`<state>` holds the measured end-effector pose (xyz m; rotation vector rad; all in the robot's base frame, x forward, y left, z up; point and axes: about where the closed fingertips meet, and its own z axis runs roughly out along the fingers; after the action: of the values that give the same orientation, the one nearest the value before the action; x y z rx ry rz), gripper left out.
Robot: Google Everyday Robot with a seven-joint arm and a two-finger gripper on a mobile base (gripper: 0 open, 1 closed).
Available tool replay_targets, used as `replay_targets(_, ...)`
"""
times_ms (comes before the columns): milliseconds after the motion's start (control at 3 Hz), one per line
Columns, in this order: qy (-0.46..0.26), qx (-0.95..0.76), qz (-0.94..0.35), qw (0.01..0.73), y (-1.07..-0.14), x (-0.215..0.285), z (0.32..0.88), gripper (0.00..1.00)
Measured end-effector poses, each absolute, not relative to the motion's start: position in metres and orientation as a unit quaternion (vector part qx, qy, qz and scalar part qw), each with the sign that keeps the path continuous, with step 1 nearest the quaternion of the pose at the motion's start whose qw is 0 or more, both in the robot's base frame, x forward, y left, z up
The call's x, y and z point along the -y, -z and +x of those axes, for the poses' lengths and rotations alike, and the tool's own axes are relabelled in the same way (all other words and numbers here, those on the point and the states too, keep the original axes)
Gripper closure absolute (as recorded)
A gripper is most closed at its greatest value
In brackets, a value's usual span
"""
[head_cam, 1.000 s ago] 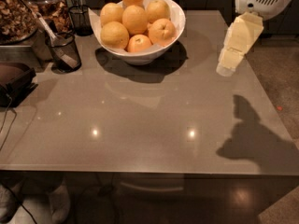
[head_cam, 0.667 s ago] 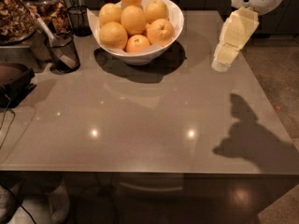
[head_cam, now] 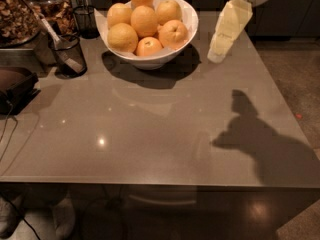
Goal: Pick orange from white bowl
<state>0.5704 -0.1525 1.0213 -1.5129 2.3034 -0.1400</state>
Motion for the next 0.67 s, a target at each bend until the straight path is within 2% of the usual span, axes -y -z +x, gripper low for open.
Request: replay_targets(667, 0.067, -0.790, -0.579, 0.192, -1.023, 0.101, 0.626, 0.00)
